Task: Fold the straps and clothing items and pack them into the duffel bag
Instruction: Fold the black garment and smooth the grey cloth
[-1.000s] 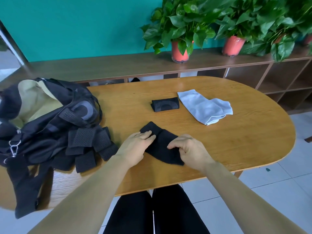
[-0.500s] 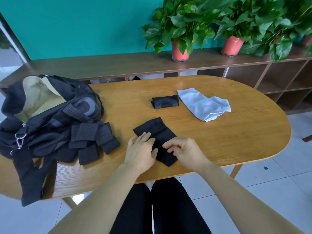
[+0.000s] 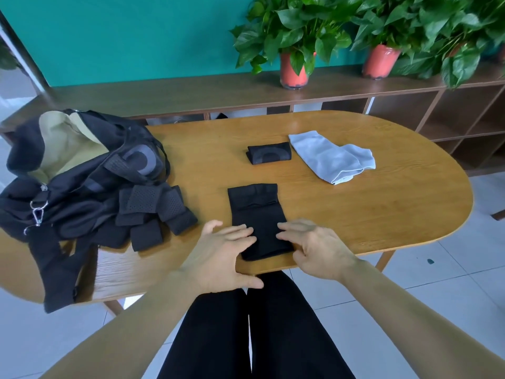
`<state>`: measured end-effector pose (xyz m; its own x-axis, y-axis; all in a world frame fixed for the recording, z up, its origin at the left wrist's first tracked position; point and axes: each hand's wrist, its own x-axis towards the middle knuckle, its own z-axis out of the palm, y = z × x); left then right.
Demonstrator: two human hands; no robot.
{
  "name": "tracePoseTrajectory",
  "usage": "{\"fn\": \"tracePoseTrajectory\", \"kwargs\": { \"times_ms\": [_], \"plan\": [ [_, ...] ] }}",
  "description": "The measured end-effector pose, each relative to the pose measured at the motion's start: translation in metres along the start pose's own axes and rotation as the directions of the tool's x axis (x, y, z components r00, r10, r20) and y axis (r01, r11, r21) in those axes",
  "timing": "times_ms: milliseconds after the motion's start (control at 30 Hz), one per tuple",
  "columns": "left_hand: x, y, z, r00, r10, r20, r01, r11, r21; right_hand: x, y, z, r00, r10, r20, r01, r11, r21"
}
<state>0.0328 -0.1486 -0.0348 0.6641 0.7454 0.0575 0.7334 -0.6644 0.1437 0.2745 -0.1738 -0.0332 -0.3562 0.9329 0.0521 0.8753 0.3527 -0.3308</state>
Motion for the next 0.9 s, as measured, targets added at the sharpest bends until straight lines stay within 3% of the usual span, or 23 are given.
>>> {"fn": "tracePoseTrajectory", "kwargs": {
  "times_ms": [200, 333, 433, 533, 667, 767, 900],
  "plan": [
    [-0.004, 0.002, -0.002, 0.999, -0.014, -0.029, 0.015, 1.000, 0.024, -0.010, -0.009, 0.000, 0.998, -0.062, 0.016, 0.063, 0.992, -0.110],
    [-0.012, 0.002, 0.002, 0.994, -0.001, -0.111, -0.003, 0.999, -0.036, -0.016, -0.007, 0.009, 0.988, -0.143, -0.066, 0.132, 0.980, -0.149],
    [-0.019, 0.006, 0.004, 0.980, -0.052, -0.191, 0.029, 0.992, -0.121, -0.016, -0.010, 0.010, 0.982, -0.124, -0.143, 0.115, 0.991, -0.068],
    [-0.018, 0.008, 0.006, 0.953, -0.233, -0.193, 0.162, 0.932, -0.323, -0.012, -0.019, 0.001, 0.984, 0.111, -0.137, -0.082, 0.975, 0.206],
    [-0.006, 0.008, 0.003, 0.867, -0.469, -0.168, 0.306, 0.767, -0.564, 0.004, -0.023, 0.004, 0.919, 0.380, -0.107, -0.289, 0.832, 0.473],
    [0.006, 0.009, -0.002, 0.824, -0.551, -0.135, 0.408, 0.741, -0.534, 0.016, -0.025, 0.010, 0.851, 0.519, -0.077, -0.402, 0.739, 0.542],
    [0.015, 0.006, -0.003, 0.808, -0.577, -0.123, 0.481, 0.765, -0.429, 0.024, -0.029, 0.013, 0.808, 0.584, -0.083, -0.493, 0.745, 0.450]
  ]
}}
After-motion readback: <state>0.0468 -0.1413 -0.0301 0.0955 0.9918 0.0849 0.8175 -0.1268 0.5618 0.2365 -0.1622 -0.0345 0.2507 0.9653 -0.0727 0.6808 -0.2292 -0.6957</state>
